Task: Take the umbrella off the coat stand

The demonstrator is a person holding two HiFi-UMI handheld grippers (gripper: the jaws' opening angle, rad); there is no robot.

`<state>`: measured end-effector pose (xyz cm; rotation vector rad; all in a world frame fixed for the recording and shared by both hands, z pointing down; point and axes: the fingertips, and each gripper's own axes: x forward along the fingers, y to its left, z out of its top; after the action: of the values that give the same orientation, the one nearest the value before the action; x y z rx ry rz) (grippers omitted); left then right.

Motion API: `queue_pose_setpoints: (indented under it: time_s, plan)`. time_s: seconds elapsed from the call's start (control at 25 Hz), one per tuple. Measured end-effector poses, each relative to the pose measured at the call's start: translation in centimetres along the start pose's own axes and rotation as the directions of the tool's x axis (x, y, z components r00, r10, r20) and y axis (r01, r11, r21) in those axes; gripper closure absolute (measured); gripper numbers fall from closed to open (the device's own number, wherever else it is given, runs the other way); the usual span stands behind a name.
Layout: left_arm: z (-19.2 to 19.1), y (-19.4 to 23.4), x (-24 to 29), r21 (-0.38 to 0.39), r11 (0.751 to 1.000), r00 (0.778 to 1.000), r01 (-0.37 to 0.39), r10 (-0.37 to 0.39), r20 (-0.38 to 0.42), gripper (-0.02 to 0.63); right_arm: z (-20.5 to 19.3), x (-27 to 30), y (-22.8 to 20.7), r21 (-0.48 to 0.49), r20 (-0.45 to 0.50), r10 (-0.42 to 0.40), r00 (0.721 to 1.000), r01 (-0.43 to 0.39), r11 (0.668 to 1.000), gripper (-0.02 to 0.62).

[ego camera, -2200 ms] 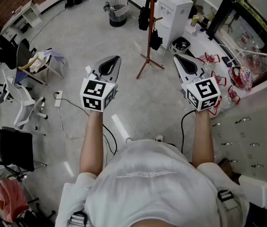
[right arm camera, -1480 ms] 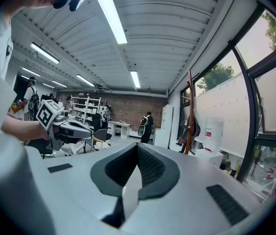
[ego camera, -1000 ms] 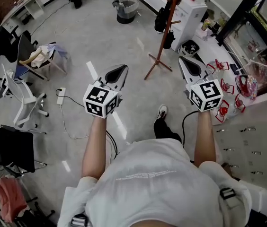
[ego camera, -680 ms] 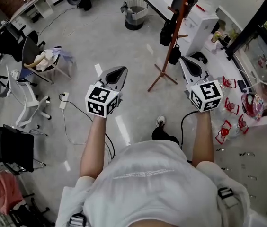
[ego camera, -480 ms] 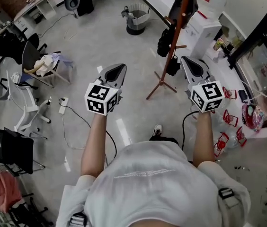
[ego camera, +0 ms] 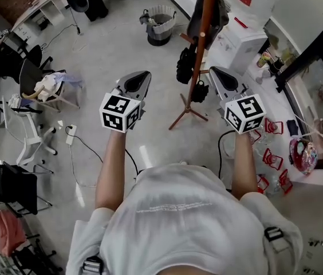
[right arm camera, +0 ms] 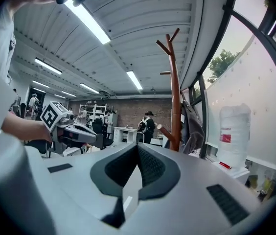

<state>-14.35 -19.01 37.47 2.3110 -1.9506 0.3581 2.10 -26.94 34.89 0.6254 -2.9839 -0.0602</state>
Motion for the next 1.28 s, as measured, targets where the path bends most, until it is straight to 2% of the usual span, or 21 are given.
queue_pose_setpoints:
  time_s: [0.16, 0.36, 0.52, 0.68, 0.8, 0.96, 1.2, 1.28]
  plan:
    - [-0.4, 0.0, 3.8, -0.003, 1.000, 1.000, 0.021, -0.021, -0.017, 0.569, -1.4, 1.1, -2.6, 0.022, -0.024, 0.003, 1.000, -0.003, 1.000, 0.572]
    - [-2.5, -0.2, 8.1, 0.001, 0.993, 0.987, 0.121, -0.121, -0.105, 0.427, -3.6, 2.6, -3.3, 0.008, -0.105, 0.031, 0.994, -0.030, 1.000, 0.572]
    - [-5.1, -0.7, 10.8, 0.032, 0.968, 0.951, 0.248, -0.237, -0.197, 0.351, -5.3, 4.3, -3.7, 0.031, -0.137, 0.014, 0.990, -0.010, 0.999, 0.572]
    - [-7.5, 0.6, 13.6, 0.017, 0.939, 0.911, 0.343, -0.328, -0.249, 0.322, -6.6, 6.6, -4.0, 0.066, -0.166, -0.027, 0.986, 0.038, 0.997, 0.572]
    - [-9.9, 1.9, 15.9, -0.008, 0.919, 0.875, 0.394, -0.378, -0.301, 0.318, -7.6, 8.1, -4.0, 0.121, -0.187, -0.055, 0.981, 0.079, 0.990, 0.572]
    - [-12.3, 1.8, 18.9, -0.020, 0.876, 0.820, 0.483, -0.460, -0.342, 0.305, -8.8, 8.9, -5.2, 0.156, -0.224, -0.157, 0.962, 0.194, 0.968, 0.572]
    - [-15.2, 0.5, 22.8, -0.059, 0.780, 0.702, 0.623, -0.590, -0.399, 0.234, -11.6, 9.4, -6.3, 0.177, -0.322, -0.233, 0.917, 0.301, 0.937, 0.571]
    - [-16.1, 0.1, 23.8, -0.068, 0.758, 0.674, 0.648, -0.613, -0.413, 0.222, -12.4, 9.6, -6.2, 0.170, -0.357, -0.245, 0.901, 0.321, 0.932, 0.571]
